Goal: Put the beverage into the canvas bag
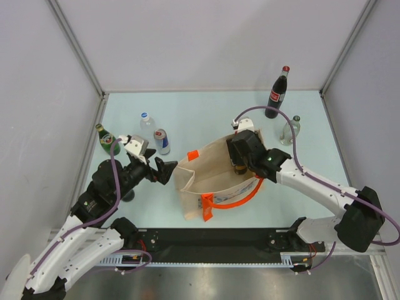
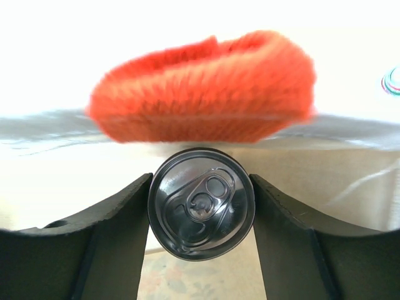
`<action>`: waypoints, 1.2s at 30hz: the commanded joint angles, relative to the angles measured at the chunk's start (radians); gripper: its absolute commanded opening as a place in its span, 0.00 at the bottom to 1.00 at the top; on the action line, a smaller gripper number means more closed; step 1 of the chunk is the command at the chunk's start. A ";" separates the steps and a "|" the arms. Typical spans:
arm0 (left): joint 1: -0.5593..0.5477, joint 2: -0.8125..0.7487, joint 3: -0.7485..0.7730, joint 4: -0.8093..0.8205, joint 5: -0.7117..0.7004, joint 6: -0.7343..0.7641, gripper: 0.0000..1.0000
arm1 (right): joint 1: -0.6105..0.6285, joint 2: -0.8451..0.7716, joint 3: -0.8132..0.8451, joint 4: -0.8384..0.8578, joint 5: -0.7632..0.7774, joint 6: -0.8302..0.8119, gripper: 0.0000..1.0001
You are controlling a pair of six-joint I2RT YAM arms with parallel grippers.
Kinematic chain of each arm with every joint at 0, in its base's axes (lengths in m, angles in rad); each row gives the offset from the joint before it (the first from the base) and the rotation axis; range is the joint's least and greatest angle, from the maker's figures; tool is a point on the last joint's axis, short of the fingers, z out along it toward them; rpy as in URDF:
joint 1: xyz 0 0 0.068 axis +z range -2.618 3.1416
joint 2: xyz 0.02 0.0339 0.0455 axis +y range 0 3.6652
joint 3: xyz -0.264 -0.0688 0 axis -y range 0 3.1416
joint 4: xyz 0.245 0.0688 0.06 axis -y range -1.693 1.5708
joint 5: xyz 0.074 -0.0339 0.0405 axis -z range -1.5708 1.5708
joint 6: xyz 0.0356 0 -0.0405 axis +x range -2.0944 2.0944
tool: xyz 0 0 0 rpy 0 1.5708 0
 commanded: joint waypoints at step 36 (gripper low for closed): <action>-0.005 0.020 0.001 0.022 -0.006 0.010 1.00 | -0.133 -0.210 0.397 -0.078 -0.192 0.049 0.68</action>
